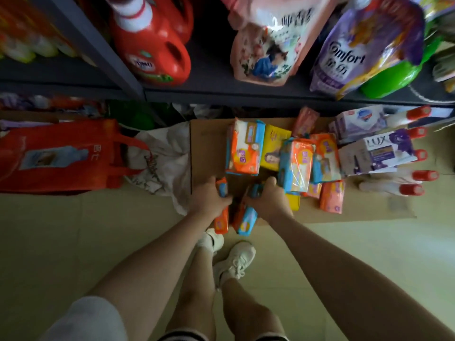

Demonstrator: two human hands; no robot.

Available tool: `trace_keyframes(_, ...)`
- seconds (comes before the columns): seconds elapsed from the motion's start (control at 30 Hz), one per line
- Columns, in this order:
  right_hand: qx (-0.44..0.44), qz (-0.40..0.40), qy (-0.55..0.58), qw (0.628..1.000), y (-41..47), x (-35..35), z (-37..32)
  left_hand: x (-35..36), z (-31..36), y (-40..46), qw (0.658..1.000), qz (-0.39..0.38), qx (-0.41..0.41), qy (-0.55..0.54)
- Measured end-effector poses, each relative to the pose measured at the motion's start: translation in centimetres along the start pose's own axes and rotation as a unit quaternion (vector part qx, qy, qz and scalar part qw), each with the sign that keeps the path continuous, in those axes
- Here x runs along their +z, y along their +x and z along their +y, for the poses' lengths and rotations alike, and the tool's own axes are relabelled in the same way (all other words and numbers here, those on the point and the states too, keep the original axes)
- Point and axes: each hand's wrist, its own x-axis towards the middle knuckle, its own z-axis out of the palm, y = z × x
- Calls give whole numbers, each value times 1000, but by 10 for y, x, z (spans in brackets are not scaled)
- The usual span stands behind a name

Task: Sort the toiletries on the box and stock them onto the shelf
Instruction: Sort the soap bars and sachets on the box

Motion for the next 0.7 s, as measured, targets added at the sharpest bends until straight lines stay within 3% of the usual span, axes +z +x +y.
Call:
trace_keyframes(0.2, -18, 71, -3, 997, 12, -11, 2, 26, 24, 7, 995, 33, -23, -89)
trace_keyframes(0.4, -50, 88, -19, 995, 14, -18, 8, 45, 28, 5, 980, 66, -53, -182)
trace_keyframes(0.53, -90, 83, 3, 992, 9, -27, 9, 47, 31, 4, 969, 41, -42, -241)
trace_keyframes(0.7, -115, 85, 17, 990, -12, -66, -2, 8, 41, -12, 972, -43, -20, -231)
